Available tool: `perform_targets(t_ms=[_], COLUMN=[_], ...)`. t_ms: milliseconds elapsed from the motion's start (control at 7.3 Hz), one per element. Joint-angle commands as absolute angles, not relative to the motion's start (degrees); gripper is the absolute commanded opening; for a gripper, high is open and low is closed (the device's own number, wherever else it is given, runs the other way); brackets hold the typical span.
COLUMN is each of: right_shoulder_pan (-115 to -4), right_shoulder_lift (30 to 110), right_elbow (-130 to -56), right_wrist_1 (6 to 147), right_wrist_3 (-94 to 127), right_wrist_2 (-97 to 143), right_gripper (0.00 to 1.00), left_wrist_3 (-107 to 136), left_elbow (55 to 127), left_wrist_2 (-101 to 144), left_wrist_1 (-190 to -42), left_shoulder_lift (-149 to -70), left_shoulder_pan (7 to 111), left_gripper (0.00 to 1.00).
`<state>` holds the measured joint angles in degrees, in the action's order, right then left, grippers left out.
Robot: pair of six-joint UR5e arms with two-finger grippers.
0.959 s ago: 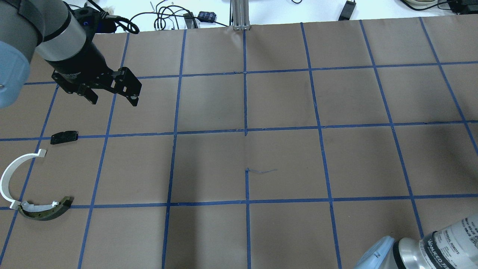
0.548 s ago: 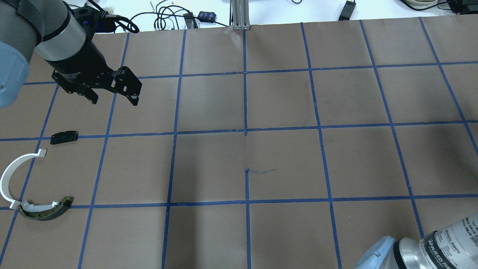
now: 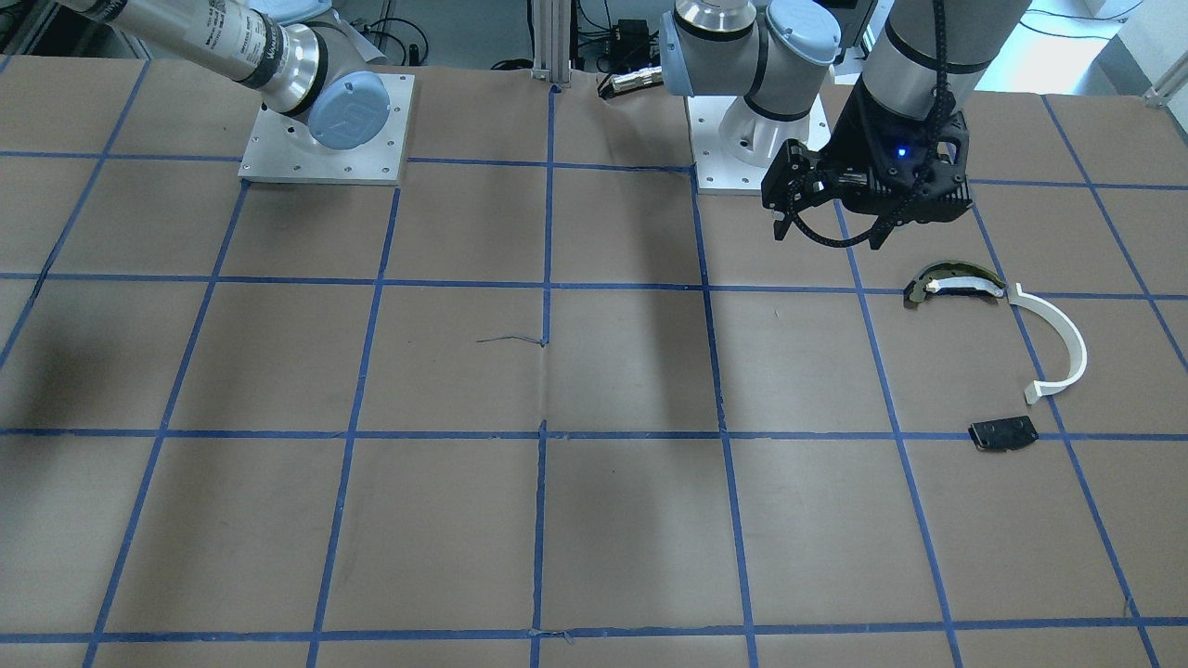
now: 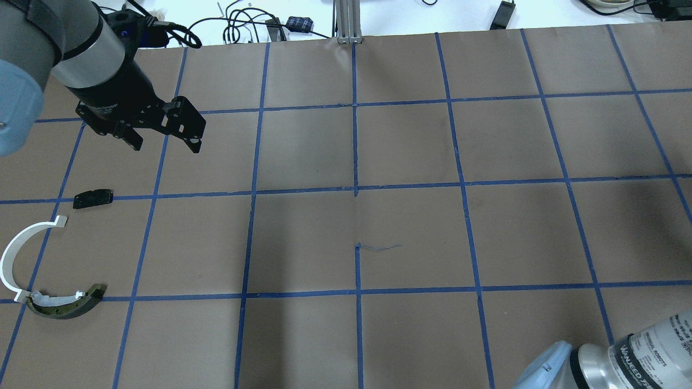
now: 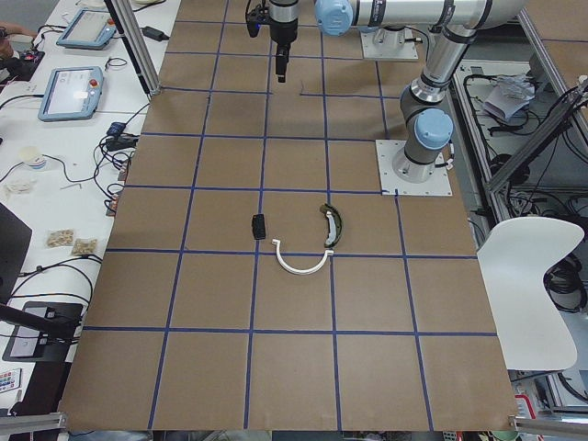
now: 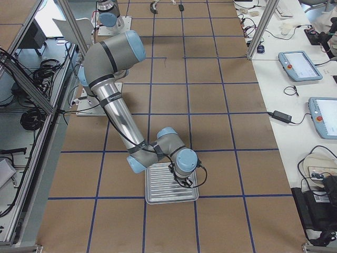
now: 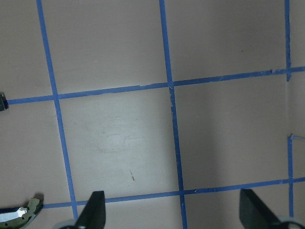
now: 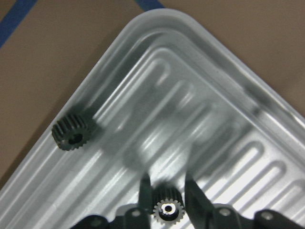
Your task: Place bearing gear from tray to pile
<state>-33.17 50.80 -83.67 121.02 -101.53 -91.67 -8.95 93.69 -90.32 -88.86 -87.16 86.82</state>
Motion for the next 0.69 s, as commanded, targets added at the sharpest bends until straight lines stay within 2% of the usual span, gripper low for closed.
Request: perform_targets(t_ms=[0, 137, 548], right_shoulder_pan=[-33.1, -33.2, -40.7], right_shoulder_lift=[51.1, 51.7, 62.8], right_elbow=[-83.6, -82.7, -84.4], right_wrist_1=[120.8, 120.6, 114.6], right_wrist_3=[-101.3, -100.7, -95.3], right_wrist_2=[-92.1, -95.1, -95.2], right_gripper=[0.06, 0.05, 0.05], left_wrist_3=[-9.1, -9.1, -9.1], left_elbow=[93.7, 93.7, 93.7], left_wrist_2=[-90.6, -90.5, -90.5], left_wrist_1=[-88.9, -88.9, -88.8], left_shoulder_lift=[-87.0, -87.0, -87.5], left_shoulder_pan=[86.4, 86.5, 86.5], left_gripper=[1.0, 1.0, 1.0])
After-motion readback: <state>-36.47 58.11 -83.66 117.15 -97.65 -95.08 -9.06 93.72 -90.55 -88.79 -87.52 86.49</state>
